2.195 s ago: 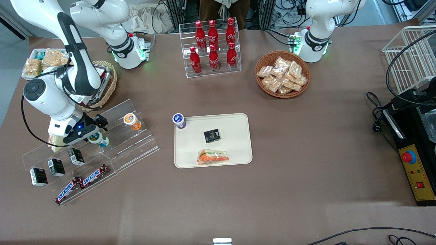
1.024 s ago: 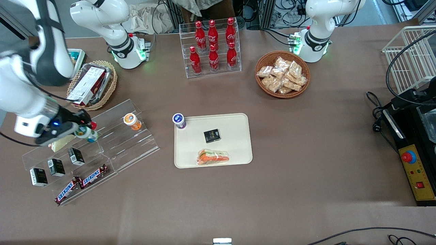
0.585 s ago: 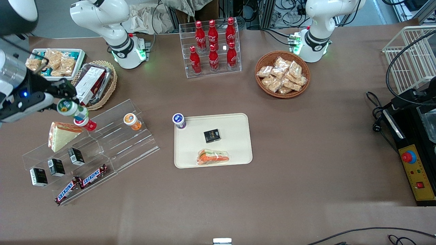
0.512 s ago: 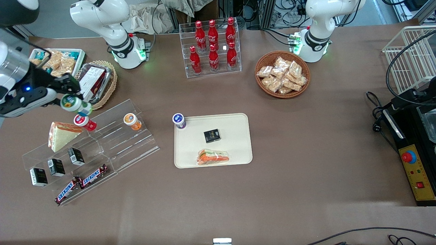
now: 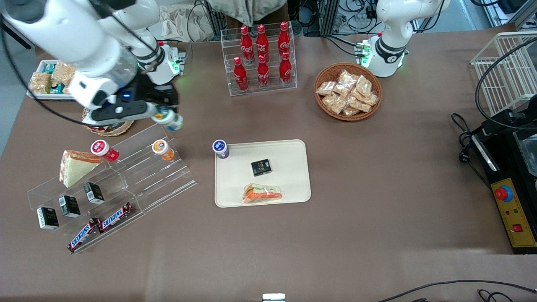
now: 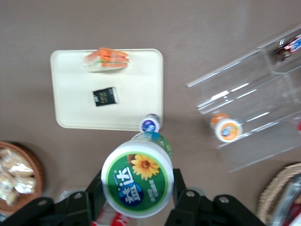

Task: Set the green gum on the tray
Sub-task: 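Lift the green gum bottle and carry it over the cream tray, then lower the green gum bottle onto the tray beside the blue bottle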

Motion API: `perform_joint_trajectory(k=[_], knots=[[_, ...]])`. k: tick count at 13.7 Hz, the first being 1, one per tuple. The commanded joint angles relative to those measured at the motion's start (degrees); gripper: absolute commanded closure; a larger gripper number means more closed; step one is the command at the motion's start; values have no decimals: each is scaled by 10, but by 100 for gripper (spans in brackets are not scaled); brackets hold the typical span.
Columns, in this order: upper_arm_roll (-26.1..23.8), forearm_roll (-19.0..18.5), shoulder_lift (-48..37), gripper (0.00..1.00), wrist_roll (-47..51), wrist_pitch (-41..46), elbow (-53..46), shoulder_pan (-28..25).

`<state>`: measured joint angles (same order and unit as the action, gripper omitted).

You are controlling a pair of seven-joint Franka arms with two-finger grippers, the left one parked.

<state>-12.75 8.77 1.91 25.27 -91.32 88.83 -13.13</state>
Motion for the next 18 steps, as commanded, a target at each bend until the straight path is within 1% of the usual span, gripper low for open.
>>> perform_joint_trajectory(k=[1, 2, 4, 6, 8, 13, 16, 18], knots=[[-21, 15, 37, 86, 79, -59, 12, -13], [-21, 13, 42, 86, 98, -96, 38, -24], [-22, 12, 42, 86, 105, -198, 123, -36], [-22, 10, 51, 86, 114, -283, 185, -44], [-22, 8, 77, 86, 129, -333, 212, -55], [-21, 4, 136, 86, 137, -444, 265, -64], [-21, -32, 165, 86, 170, -481, 273, -66], [-21, -67, 184, 86, 204, -501, 272, -77]])
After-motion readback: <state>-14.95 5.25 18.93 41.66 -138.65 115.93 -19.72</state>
